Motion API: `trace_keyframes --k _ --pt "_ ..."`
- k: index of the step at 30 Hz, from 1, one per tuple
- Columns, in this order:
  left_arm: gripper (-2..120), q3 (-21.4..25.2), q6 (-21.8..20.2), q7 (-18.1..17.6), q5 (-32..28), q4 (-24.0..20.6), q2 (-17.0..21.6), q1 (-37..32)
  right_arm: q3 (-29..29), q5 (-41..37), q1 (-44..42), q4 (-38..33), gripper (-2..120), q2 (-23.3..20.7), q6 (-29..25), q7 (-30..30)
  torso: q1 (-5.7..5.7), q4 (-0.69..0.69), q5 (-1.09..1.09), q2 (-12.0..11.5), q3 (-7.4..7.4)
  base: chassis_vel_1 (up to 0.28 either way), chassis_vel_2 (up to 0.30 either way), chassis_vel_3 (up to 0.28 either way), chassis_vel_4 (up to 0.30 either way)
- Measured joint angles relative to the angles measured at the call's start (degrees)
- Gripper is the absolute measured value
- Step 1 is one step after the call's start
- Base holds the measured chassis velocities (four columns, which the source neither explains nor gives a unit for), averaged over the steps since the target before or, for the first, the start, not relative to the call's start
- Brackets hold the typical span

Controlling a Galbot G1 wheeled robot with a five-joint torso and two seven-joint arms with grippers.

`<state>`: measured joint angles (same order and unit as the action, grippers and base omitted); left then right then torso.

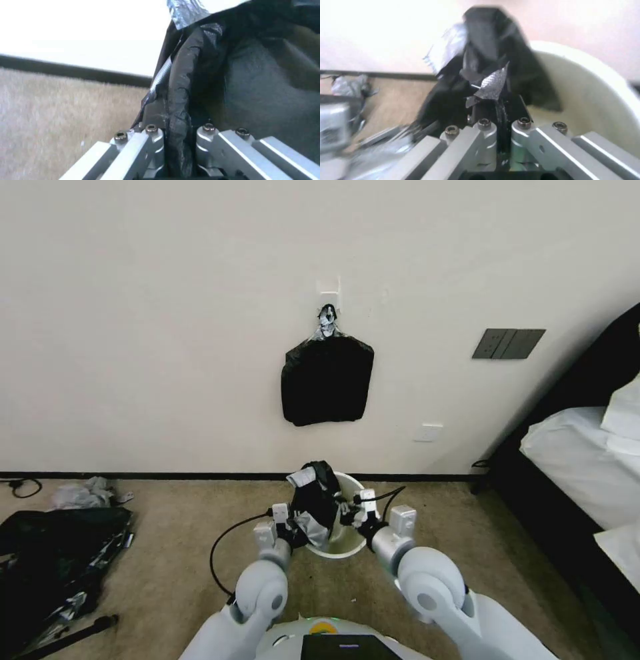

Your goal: Place a trash bag onto the trash bin.

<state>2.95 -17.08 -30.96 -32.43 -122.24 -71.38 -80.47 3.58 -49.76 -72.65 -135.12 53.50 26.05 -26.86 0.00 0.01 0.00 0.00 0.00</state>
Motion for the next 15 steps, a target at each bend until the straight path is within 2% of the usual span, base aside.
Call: trace_keyframes --k 6,15 --pt "5 1.55 5.03 0.49 1.31 -0.87 -0.42 -0.71 5.74 2.45 -2.88 -1.89 0 -0.08 -0.17 1.98 0.00 -0.01 0.00 0.00 0.00 0.000 0.000 0.000 0.000" --pt "5 4.38 6.25 -0.07 0.76 -1.65 -1.44 -1.19 11.03 0.90 -7.37 -4.32 0 -0.35 0.67 0.32 0.00 -0.01 0.00 0.00 0.00 0.000 0.000 0.000 0.000"
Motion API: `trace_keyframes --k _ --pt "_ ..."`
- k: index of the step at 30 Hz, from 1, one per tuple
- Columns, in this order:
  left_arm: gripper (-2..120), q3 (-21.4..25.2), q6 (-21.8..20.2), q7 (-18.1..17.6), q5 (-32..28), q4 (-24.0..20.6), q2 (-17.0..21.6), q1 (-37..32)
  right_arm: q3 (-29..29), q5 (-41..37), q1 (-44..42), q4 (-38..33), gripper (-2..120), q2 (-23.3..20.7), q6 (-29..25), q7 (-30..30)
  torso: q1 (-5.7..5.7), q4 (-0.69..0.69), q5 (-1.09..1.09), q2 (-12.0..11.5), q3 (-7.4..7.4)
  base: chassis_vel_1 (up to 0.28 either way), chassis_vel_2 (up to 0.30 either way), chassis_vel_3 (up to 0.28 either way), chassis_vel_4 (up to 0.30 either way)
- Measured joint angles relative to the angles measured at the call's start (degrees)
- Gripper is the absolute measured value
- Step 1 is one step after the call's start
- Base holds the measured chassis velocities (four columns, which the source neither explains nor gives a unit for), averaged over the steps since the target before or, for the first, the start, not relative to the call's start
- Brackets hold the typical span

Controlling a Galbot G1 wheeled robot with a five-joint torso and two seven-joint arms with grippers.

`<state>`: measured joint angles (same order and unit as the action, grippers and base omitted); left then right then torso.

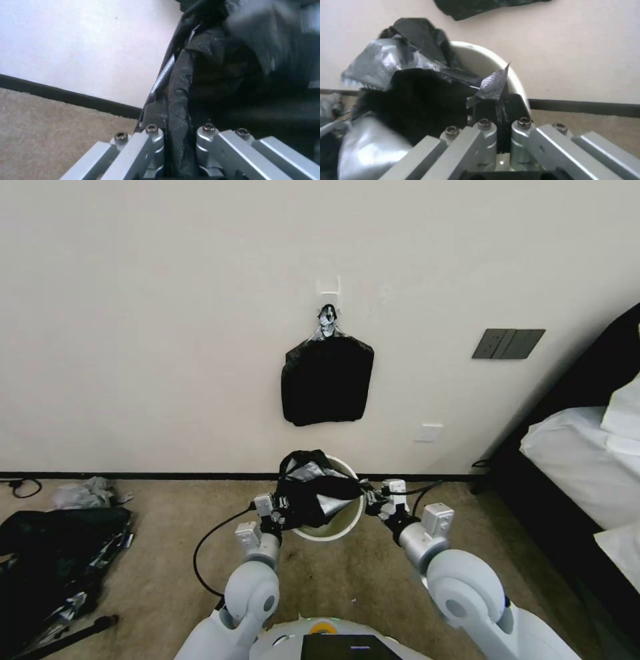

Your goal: Place a trash bag onto the trash bin.

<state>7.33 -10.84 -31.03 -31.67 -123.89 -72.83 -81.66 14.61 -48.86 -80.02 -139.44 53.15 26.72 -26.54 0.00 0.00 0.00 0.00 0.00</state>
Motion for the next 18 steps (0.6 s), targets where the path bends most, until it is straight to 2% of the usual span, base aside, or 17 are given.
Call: trace_keyframes --k 5,8,18 --pt "5 0.69 0.03 0.09 -0.28 -0.94 0.00 -0.70 2.39 -0.33 -0.70 0.06 0 0.31 0.08 -0.09 0.00 0.00 0.00 0.00 0.00 0.000 0.000 0.000 0.000" --pt "5 1.99 0.05 0.18 -1.52 -2.48 0.20 -1.74 5.83 -1.79 -0.72 0.65 0 0.44 0.98 -0.18 0.00 0.01 0.00 0.00 0.00 0.000 0.000 0.000 0.000" --pt "5 2.94 0.32 0.19 -2.10 -3.80 0.34 -2.43 8.39 -2.89 -1.05 1.37 0 0.17 1.97 -0.25 0.00 0.00 0.01 0.00 0.00 0.000 0.000 0.000 0.000"
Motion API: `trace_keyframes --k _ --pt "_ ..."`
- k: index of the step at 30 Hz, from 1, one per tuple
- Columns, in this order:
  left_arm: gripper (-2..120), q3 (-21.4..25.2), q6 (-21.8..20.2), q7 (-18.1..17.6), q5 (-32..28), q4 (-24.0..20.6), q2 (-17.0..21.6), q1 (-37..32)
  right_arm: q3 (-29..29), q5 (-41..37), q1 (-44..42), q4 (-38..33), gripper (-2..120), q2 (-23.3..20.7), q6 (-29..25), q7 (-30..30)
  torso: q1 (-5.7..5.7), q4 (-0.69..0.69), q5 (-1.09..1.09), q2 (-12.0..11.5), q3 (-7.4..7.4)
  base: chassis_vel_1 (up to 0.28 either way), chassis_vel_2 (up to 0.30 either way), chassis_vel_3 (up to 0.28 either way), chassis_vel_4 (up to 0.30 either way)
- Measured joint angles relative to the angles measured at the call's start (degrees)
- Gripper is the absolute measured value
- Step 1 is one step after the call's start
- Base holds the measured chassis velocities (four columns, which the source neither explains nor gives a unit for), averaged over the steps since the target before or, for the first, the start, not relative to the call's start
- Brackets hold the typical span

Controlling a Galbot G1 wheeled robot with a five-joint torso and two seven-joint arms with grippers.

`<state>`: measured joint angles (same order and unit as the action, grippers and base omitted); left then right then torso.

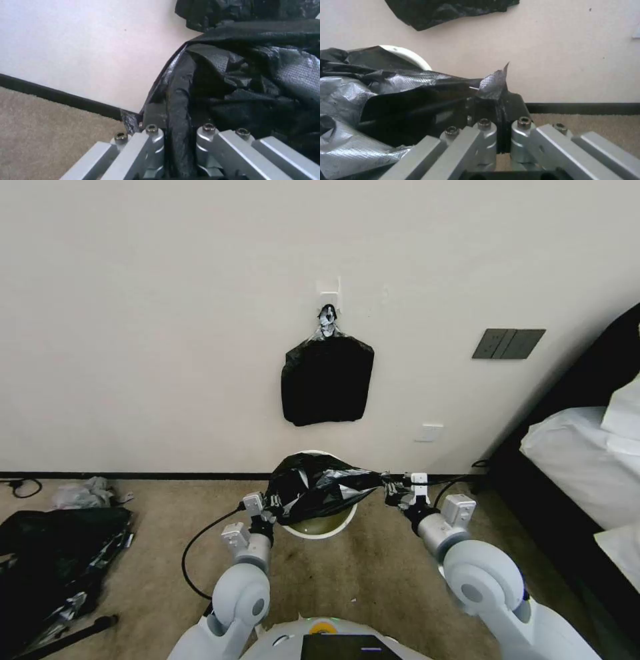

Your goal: Place a trash bag onto the trash bin.

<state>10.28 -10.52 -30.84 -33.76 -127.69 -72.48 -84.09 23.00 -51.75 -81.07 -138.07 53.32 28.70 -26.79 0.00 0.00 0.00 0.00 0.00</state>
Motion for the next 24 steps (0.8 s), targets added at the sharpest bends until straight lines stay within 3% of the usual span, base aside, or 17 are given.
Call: trace_keyframes --k 3,6,7,11,17,20,21,24 --pt "5 -0.05 0.00 0.12 0.63 -0.10 0.15 0.10 0.20 0.12 -0.32 -0.90 0 -0.33 0.03 2.34 0.00 0.01 0.01 0.00 0.00 0.000 0.000 0.000 0.000" --pt "5 -0.47 -0.23 0.44 3.17 -0.03 0.68 0.99 1.16 2.95 -1.92 -3.29 12 -1.58 -0.76 10.70 0.00 0.00 -0.01 0.00 0.00 0.000 0.000 0.000 0.000" --pt "5 -0.47 -0.23 0.44 3.17 -0.03 0.68 0.99 1.16 2.95 -1.92 -3.29 12 -1.58 -0.76 10.70 0.00 0.00 -0.01 0.00 0.00 0.000 0.000 0.000 0.000" --pt "5 -0.35 -1.71 0.27 4.97 0.22 1.65 2.88 3.67 10.74 -4.80 -4.71 30 -4.63 -3.53 19.16 0.00 0.00 0.00 0.00 0.00 0.000 0.000 0.000 0.000" --pt "5 0.12 -3.26 -1.24 4.60 0.22 2.54 3.91 8.63 20.44 -7.00 -4.48 48 -8.08 -8.82 25.89 0.00 -0.02 0.00 0.00 0.00 0.000 0.000 0.000 0.000" --pt "5 0.27 -3.91 -1.45 4.46 -0.20 3.42 3.84 9.14 27.72 -3.01 -3.79 64 -12.14 -13.99 28.96 0.00 0.00 0.00 0.00 0.00 0.000 0.000 0.000 0.000" --pt "5 0.27 -3.91 -1.45 4.46 -0.20 3.42 3.84 9.14 27.72 -3.01 -3.79 64 -12.14 -13.99 28.96 0.00 0.00 0.00 0.00 0.00 0.000 0.000 0.000 0.000" --pt "5 0.19 -4.68 -1.45 4.48 -1.31 4.61 3.57 6.39 34.60 3.74 -2.36 79 -16.25 -17.71 34.91 0.00 0.03 -0.01 0.00 0.00 0.000 0.000 0.000 0.000"
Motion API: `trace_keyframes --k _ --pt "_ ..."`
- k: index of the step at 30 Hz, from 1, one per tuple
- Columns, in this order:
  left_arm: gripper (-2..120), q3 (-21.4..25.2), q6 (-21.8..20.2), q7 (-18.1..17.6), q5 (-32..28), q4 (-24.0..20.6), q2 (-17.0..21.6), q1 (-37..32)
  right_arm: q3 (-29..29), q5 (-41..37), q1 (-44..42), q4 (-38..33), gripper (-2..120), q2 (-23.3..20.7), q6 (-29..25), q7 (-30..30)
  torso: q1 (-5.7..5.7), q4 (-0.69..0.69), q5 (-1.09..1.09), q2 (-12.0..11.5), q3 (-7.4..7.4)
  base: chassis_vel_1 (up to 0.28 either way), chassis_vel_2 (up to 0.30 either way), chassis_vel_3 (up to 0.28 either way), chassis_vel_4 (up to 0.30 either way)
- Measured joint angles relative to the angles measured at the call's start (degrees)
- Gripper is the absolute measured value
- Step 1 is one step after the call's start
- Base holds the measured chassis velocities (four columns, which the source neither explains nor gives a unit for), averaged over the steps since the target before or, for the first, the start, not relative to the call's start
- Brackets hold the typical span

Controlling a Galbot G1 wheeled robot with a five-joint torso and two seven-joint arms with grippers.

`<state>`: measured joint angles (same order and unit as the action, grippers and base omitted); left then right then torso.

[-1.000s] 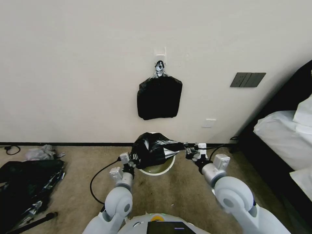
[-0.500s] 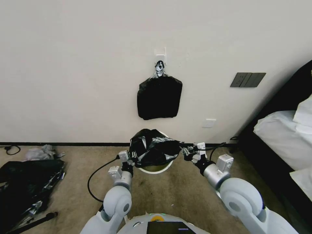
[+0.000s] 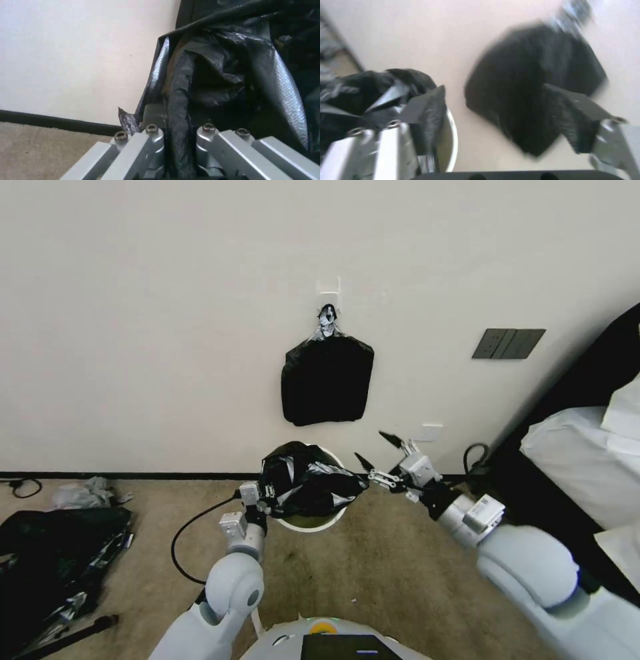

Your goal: Place a trash bag onto the trash bin.

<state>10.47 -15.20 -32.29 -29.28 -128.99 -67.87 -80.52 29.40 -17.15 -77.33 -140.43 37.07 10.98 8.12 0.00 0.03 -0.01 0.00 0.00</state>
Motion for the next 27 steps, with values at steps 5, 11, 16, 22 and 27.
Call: trace_keyframes --k 5,11,16,22,27 --pt "5 0.14 -0.42 0.03 0.03 -1.20 1.34 -0.53 -4.36 12.98 2.26 3.05 94 -2.70 -5.61 5.75 0.00 -0.04 0.01 0.00 0.00 0.000 0.000 0.000 0.000" --pt "5 0.27 -1.41 0.09 0.35 -2.95 2.76 -1.22 -15.33 30.02 9.05 5.77 100 -3.33 -9.23 8.56 0.00 -0.03 0.00 0.00 0.00 0.000 0.000 0.000 0.000" --pt "5 -0.14 -1.91 0.18 0.43 -3.25 3.57 -0.54 -23.50 41.37 17.09 7.88 100 -1.59 -10.24 8.73 0.00 -0.02 0.01 0.00 0.00 0.000 0.000 0.000 0.000" --pt "5 -0.65 -2.59 0.30 0.32 -3.25 3.45 0.44 -28.21 52.95 22.84 10.24 99 -0.08 -12.23 9.76 0.00 -0.03 0.00 0.00 0.00 0.000 0.000 0.000 0.000" --pt "5 -1.05 -3.12 0.30 0.22 -3.33 2.76 0.51 -31.40 58.32 25.67 11.12 96 0.02 -12.89 10.21 0.00 -0.03 0.01 0.00 0.00 0.000 0.000 0.000 0.000"
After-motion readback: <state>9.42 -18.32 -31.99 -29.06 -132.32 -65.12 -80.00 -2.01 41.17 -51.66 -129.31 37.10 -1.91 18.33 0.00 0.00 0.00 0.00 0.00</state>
